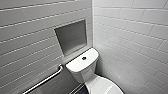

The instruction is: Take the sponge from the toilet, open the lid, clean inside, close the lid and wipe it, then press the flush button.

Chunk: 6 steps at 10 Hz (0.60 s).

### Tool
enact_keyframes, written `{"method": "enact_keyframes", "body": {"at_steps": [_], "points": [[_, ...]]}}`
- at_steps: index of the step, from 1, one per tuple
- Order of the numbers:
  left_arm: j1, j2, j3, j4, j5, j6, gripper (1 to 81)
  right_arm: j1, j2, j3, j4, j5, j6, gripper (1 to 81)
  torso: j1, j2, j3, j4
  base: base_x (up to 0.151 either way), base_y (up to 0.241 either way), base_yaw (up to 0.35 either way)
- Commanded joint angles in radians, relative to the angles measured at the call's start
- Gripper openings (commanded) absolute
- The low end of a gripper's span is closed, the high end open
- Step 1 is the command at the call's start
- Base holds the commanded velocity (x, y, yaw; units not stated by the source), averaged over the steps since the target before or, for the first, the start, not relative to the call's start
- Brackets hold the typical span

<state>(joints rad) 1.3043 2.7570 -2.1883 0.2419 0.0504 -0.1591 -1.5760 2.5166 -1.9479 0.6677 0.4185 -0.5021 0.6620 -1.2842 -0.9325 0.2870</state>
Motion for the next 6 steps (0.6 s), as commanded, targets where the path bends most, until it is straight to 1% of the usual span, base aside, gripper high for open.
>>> {"method": "enact_keyframes", "body": {"at_steps": [1,2,3,4,6], "points": [[-0.036,-0.014,0.027,-0.021,0.062,-0.002,81.1,-0.010,0.001,-0.006,-0.025,-0.089,-0.007,1.0,-0.063,0.097,0.061,-0.078,0.000,0.000,0.000],[-0.047,-0.016,0.025,-0.038,0.062,-0.002,81.1,-0.007,0.009,-0.014,-0.026,-0.089,-0.007,1.0,-0.087,0.135,0.020,-0.027,0.000,0.000,0.000],[-0.056,-0.017,0.025,-0.053,0.060,-0.002,81.1,-0.004,0.029,-0.046,-0.026,-0.089,-0.007,1.0,-0.109,0.167,0.026,-0.048,0.000,0.000,0.000],[-0.058,-0.014,0.025,-0.062,0.058,-0.002,81.1,-0.002,0.056,-0.084,-0.036,-0.113,-0.009,1.0,-0.129,0.198,0.032,-0.060,0.000,0.000,0.000],[-0.058,-0.003,0.016,-0.062,0.062,-0.002,81.1,-0.006,0.116,-0.199,-0.042,-0.213,-0.007,1.0,-0.174,0.268,0.034,-0.063,0.000,0.000,0.000]]}}
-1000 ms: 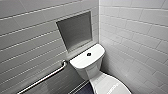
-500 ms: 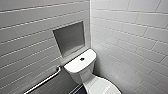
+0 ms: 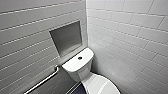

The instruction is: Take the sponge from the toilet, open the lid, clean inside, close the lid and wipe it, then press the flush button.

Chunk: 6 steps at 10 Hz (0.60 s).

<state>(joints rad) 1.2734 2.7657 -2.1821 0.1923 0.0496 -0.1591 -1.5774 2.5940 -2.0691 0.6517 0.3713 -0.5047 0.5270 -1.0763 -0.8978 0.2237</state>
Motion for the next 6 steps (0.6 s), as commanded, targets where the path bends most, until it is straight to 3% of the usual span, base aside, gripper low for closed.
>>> {"method": "enact_keyframes", "body": {"at_steps": [1,2,3,5,6], "points": [[-0.027,-0.012,0.001,-0.016,0.062,-0.002,81.1,-0.026,0.078,-0.135,-0.033,-0.169,-0.012,1.0,-0.063,0.097,0.000,0.000,0.000,0.000,0.000],[-0.027,-0.012,-0.005,-0.017,0.062,-0.002,81.1,-0.036,0.112,-0.197,-0.078,-0.169,-0.005,1.0,-0.088,0.137,0.000,0.000,0.000,0.000,0.000],[-0.027,-0.012,-0.011,-0.019,0.062,-0.002,81.1,-0.037,0.143,-0.259,-0.185,-0.178,0.028,1.0,-0.111,0.172,0.000,0.000,0.000,0.000,0.000],[-0.027,-0.009,-0.013,-0.021,0.062,-0.002,81.1,-0.057,0.136,-0.278,-0.550,-0.173,0.356,1.0,-0.158,0.244,0.000,0.000,0.000,0.000,0.000],[-0.027,-0.006,-0.019,-0.021,0.062,-0.002,81.1,-0.060,0.129,-0.276,-0.731,-0.160,0.564,1.0,-0.182,0.282,0.000,0.000,0.000,0.000,0.000]]}}
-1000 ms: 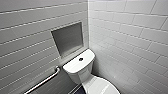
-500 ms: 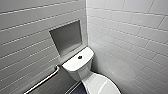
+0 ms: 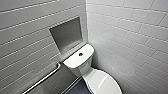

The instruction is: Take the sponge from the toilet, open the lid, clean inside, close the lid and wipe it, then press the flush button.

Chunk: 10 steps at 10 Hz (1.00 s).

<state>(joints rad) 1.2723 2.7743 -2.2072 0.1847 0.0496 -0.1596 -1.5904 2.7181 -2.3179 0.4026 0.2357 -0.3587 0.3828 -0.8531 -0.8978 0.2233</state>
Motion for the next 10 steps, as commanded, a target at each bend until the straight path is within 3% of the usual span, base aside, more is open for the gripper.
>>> {"method": "enact_keyframes", "body": {"at_steps": [1,2,3,4,6,7,8,9,10], "points": [[-0.026,-0.010,-0.006,-0.013,0.058,-0.001,81.1,-0.038,-0.007,-0.029,-0.487,-0.016,0.454,1.0,-0.061,0.095,0.000,0.000,0.000,0.000,0.000],[-0.024,0.001,-0.015,-0.011,0.055,-0.001,81.1,-0.029,-0.004,-0.033,-0.488,-0.024,0.457,1.0,-0.020,0.031,0.000,0.000,0.000,0.000,0.000],[-0.026,0.016,-0.035,-0.011,0.055,-0.001,81.1,-0.032,0.001,-0.040,-0.488,-0.021,0.458,1.0,-0.041,0.063,0.040,0.000,0.000,0.000,0.000],[-0.026,0.025,-0.051,-0.011,0.053,-0.001,81.1,-0.033,0.007,-0.046,-0.488,-0.018,0.458,1.0,-0.046,0.071,0.097,-0.033,0.000,0.000,0.000],[-0.026,0.030,-0.060,-0.010,0.050,-0.001,81.1,-0.030,0.028,-0.078,-0.490,-0.016,0.458,1.0,-0.053,0.085,0.123,-0.033,0.000,0.000,0.000],[-0.026,0.033,-0.060,-0.010,0.050,-0.001,81.1,-0.033,0.044,-0.104,-0.490,-0.016,0.458,1.0,-0.055,0.087,0.159,-0.039,0.000,0.000,0.000],[-0.027,0.036,-0.060,-0.008,0.052,-0.001,81.1,-0.035,0.061,-0.129,-0.492,-0.016,0.458,1.0,-0.056,0.087,0.182,-0.023,0.000,0.000,0.000],[-0.027,0.038,-0.060,-0.005,0.055,0.000,81.1,-0.033,0.076,-0.147,-0.492,-0.016,0.458,1.0,-0.121,0.187,0.132,-0.029,0.000,0.000,0.000],[-0.027,0.036,-0.060,-0.005,0.058,0.000,81.1,-0.029,0.088,-0.159,-0.492,-0.021,0.458,1.0,-0.123,0.189,0.153,-0.031,0.000,0.000,0.000]]}}
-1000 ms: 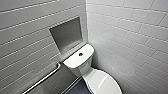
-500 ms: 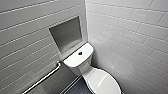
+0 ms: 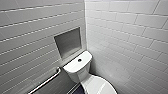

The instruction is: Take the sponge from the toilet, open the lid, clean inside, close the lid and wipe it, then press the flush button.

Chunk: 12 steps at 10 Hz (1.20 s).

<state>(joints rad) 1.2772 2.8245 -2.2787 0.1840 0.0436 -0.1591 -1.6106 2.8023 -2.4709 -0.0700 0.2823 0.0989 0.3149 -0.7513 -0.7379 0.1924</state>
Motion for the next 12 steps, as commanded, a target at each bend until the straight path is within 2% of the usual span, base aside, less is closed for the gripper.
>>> {"method": "enact_keyframes", "body": {"at_steps": [1,3,6,7,8,9,12], "points": [[-0.032,-0.014,0.011,-0.005,0.067,0.000,81.1,-0.006,0.012,-0.014,-0.019,-0.071,0.001,1.0,-0.064,0.099,-0.001,0.000,0.000,0.000,0.000],[-0.026,-0.005,-0.004,-0.008,0.067,0.000,81.1,0.000,0.041,-0.031,-0.019,-0.083,0.001,1.0,-0.103,0.161,0.009,0.000,0.000,0.000,0.000],[-0.017,0.046,-0.096,-0.008,0.070,0.000,81.1,-0.003,0.108,-0.155,-0.017,-0.083,0.001,1.0,-0.176,0.273,0.010,0.000,0.000,0.000,0.000],[-0.015,0.058,-0.114,-0.005,0.073,0.000,81.1,0.001,0.128,-0.187,-0.016,-0.083,0.002,1.0,-0.201,0.311,0.064,-0.001,0.000,0.000,0.000],[-0.011,0.061,-0.116,-0.005,0.073,0.000,81.1,0.002,0.136,-0.198,-0.017,-0.083,0.001,1.0,-0.222,0.345,0.071,-0.001,0.000,0.000,0.000],[-0.009,0.064,-0.116,-0.003,0.073,0.000,81.1,0.002,0.136,-0.195,-0.017,-0.081,0.001,1.0,-0.244,0.379,0.114,-0.001,0.000,0.000,0.000],[-0.008,0.067,-0.117,-0.001,0.073,0.000,81.1,0.005,0.136,-0.190,-0.017,-0.080,0.001,1.0,-0.315,0.487,0.179,-0.001,0.000,0.000,0.000]]}}
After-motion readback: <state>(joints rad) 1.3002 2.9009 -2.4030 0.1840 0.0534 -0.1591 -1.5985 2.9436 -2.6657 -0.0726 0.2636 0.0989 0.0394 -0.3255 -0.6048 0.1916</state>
